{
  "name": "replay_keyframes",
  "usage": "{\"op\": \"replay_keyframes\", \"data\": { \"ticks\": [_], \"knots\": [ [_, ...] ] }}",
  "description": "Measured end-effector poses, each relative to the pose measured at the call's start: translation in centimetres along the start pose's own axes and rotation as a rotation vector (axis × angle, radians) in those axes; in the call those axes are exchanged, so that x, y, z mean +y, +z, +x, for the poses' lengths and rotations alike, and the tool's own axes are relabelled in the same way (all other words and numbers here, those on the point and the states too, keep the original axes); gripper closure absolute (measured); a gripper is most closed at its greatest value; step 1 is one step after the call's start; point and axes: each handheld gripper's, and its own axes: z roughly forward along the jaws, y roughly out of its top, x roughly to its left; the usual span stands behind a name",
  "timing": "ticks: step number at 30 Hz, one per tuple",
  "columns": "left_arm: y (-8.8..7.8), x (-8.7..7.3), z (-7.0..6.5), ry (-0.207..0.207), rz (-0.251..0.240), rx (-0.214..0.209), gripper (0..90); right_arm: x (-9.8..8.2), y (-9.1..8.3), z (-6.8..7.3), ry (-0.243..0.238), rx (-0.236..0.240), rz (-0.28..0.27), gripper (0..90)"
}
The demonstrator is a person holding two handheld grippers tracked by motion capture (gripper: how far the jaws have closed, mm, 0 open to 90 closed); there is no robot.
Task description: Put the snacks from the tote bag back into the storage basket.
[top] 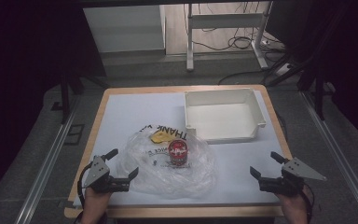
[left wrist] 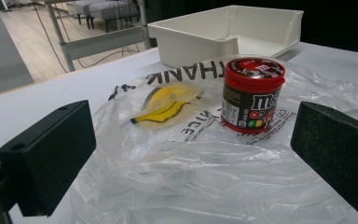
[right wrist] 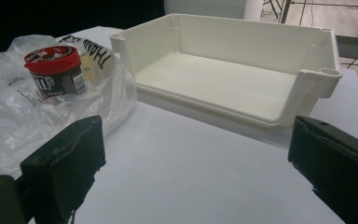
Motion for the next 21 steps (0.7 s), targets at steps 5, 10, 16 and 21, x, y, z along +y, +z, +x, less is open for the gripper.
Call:
{"op": "replay_keyframes", "data": {
  "ticks": [5, 10, 16, 21],
  "knots": [
    [-0.06, 0.00, 0.05, -0.007, -0.003, -0.005, 0.0, -0.06, 0.18, 0.14, -0.010, 0.006, 0.008, 4.2],
    [-0.04, 0.00, 0.07, -0.014, -0.006, -0.014, 0.0, -0.07, 0.25, 0.22, -0.011, 0.011, 0.013, 4.2],
    [-0.05, -0.02, 0.17, -0.033, -0.007, -0.024, 0.0, -0.10, 0.46, 0.40, -0.014, 0.023, 0.020, 4.2],
    [-0.10, -0.03, 0.21, -0.041, -0.011, -0.021, 0.0, -0.12, 0.57, 0.45, -0.006, 0.029, 0.022, 4.2]
  ]
}}
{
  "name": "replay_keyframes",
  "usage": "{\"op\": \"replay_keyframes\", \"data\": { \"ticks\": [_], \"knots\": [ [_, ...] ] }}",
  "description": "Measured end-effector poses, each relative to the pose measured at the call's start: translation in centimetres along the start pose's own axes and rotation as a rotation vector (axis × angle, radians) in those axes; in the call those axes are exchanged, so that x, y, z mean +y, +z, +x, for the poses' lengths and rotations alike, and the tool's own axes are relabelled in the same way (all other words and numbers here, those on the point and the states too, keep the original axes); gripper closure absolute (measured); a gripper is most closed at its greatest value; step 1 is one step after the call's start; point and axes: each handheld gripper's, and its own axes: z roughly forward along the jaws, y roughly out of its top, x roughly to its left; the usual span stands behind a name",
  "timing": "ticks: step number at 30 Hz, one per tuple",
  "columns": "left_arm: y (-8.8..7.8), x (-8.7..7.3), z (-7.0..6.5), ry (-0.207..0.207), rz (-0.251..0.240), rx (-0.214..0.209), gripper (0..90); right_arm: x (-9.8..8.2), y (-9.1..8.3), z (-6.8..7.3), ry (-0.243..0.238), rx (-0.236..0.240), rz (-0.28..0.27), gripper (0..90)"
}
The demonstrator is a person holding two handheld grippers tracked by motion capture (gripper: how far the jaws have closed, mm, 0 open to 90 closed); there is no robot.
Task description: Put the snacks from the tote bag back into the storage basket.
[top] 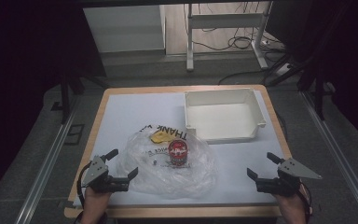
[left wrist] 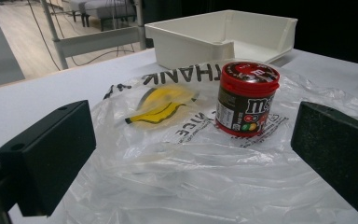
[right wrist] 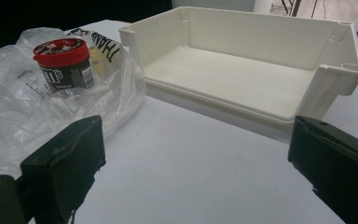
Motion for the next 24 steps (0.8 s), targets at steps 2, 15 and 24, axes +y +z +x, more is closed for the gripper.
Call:
{"op": "replay_keyframes", "data": {
  "ticks": [2, 15, 24],
  "knots": [
    [-0.03, 0.01, 0.01, -0.002, -0.003, -0.001, 0.0, -0.01, 0.05, 0.02, 0.004, 0.002, 0.001, 4.2],
    [-0.10, 0.08, -0.19, 0.029, -0.009, 0.012, 0.0, 0.07, 0.44, 0.33, -0.009, 0.020, 0.014, 4.2],
    [-0.11, 0.10, -0.28, 0.037, -0.012, 0.014, 0.0, 0.44, 0.76, 0.80, -0.024, 0.047, 0.036, 4.3]
  ]
}}
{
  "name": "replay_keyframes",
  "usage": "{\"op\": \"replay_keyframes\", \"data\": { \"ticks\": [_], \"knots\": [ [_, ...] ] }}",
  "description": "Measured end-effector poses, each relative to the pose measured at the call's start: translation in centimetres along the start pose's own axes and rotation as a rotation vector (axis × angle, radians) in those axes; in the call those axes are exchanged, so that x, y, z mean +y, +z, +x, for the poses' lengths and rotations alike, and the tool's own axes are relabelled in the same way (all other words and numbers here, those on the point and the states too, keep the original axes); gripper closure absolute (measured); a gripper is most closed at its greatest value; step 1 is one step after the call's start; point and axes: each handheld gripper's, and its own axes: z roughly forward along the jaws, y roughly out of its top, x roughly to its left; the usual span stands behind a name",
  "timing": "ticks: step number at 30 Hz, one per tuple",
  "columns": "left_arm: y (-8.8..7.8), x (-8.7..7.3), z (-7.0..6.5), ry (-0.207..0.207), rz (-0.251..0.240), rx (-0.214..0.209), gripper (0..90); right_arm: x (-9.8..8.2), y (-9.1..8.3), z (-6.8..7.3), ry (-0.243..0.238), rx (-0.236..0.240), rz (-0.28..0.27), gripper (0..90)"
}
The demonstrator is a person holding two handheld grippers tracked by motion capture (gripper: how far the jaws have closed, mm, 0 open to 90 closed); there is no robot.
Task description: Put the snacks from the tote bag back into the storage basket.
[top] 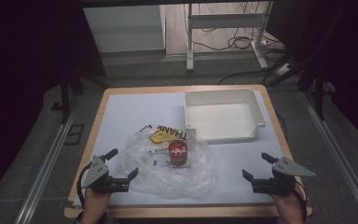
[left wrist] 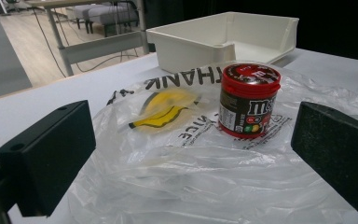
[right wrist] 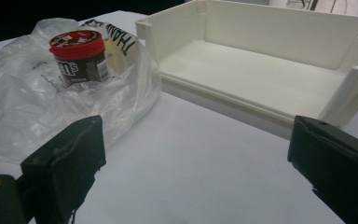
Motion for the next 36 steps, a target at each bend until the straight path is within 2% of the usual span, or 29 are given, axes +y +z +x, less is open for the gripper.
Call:
{"op": "replay_keyframes", "data": {
  "ticks": [15, 24, 31, 36],
  "knots": [
    [0.0, 0.0, -0.1, 0.011, -0.002, 0.003, 0.0, 0.4, 1.0, 1.1, -0.032, 0.023, 0.024, 4.3],
    [0.0, 0.1, -0.1, 0.014, -0.002, 0.005, 0.0, 0.6, 1.3, 1.4, -0.028, 0.039, 0.024, 4.3],
    [0.0, 0.1, -0.2, 0.020, 0.001, 0.002, 0.0, 0.9, 1.8, 1.6, -0.001, 0.061, 0.033, 4.2],
    [0.1, 0.1, -0.2, 0.023, 0.004, 0.004, 0.0, 1.0, 2.0, 1.8, -0.006, 0.064, 0.039, 4.2]
  ]
}}
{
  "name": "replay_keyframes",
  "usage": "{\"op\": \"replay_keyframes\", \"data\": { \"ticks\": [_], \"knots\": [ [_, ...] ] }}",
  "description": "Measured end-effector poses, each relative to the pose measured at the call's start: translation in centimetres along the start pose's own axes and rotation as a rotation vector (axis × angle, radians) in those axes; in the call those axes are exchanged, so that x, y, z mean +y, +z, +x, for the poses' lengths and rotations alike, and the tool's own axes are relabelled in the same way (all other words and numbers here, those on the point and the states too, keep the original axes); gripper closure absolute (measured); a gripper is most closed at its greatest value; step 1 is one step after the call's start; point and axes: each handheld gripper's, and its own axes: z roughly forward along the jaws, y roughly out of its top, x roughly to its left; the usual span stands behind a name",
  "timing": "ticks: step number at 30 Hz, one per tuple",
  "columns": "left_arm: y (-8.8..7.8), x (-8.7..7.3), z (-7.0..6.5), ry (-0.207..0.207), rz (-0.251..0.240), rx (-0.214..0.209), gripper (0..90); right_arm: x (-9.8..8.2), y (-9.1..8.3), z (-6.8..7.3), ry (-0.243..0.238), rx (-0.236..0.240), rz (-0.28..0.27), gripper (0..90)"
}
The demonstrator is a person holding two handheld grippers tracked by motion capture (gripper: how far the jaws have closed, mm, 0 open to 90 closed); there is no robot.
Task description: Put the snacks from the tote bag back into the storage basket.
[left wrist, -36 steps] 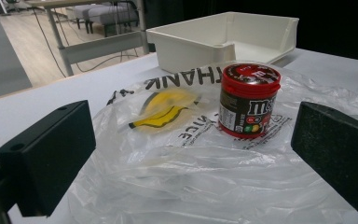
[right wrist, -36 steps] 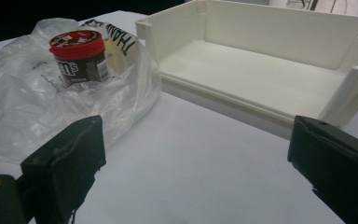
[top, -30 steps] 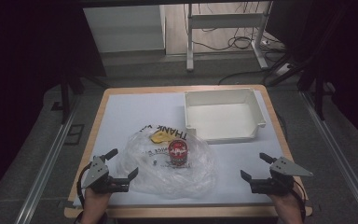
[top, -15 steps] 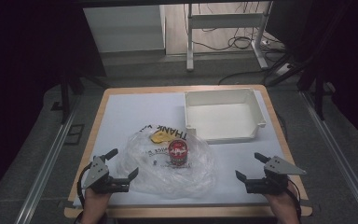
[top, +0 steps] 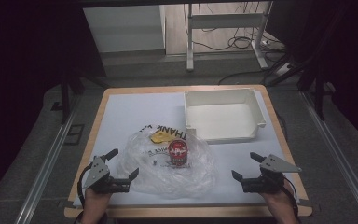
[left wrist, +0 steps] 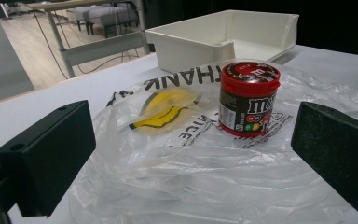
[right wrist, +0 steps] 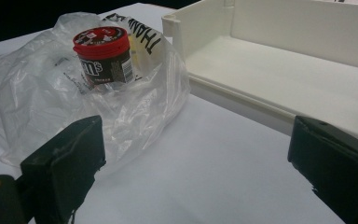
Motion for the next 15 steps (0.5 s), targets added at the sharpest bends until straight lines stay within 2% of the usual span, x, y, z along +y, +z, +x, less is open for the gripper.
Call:
{"op": "replay_keyframes", "data": {
  "ticks": [11, 15],
  "knots": [
    [0.04, -0.01, -0.04, 0.003, 0.002, 0.001, 0.0, 0.44, 0.55, 0.26, -0.041, 0.012, 0.002, 4.3],
    [0.04, -0.01, -0.03, 0.002, 0.002, 0.001, 0.0, 0.59, 0.67, 0.26, -0.026, 0.029, -0.003, 4.3]
  ]
}}
